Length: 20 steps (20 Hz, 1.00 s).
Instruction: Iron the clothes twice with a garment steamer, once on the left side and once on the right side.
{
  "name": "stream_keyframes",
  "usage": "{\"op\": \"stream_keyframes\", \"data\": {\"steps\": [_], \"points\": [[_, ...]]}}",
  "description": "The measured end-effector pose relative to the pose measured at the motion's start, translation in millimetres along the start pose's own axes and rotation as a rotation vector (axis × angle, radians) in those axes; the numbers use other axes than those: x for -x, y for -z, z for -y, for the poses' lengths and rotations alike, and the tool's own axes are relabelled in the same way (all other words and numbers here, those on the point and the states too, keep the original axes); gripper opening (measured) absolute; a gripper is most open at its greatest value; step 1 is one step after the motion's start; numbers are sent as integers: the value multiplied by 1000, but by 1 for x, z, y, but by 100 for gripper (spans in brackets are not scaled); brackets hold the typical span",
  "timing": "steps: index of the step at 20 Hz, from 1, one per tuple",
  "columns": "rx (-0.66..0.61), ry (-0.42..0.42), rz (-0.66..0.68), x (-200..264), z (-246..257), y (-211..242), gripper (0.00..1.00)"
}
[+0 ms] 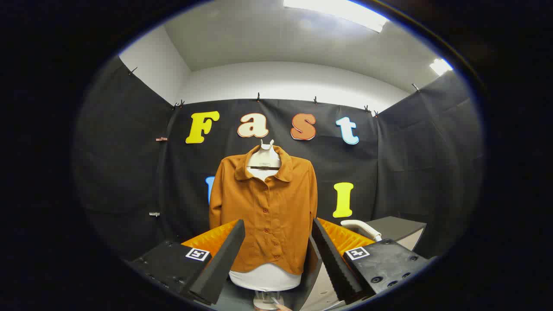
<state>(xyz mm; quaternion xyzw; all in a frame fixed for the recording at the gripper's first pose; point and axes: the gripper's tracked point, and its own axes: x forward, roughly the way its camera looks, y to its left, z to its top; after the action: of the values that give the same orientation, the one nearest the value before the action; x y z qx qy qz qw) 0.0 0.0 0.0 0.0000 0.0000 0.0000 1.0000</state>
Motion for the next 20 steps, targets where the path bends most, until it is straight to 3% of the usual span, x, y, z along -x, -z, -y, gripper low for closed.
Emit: {"op": "stream_keyframes", "data": {"steps": [20], "points": [[1,-16,-22,-19,-5,9,98]]}}
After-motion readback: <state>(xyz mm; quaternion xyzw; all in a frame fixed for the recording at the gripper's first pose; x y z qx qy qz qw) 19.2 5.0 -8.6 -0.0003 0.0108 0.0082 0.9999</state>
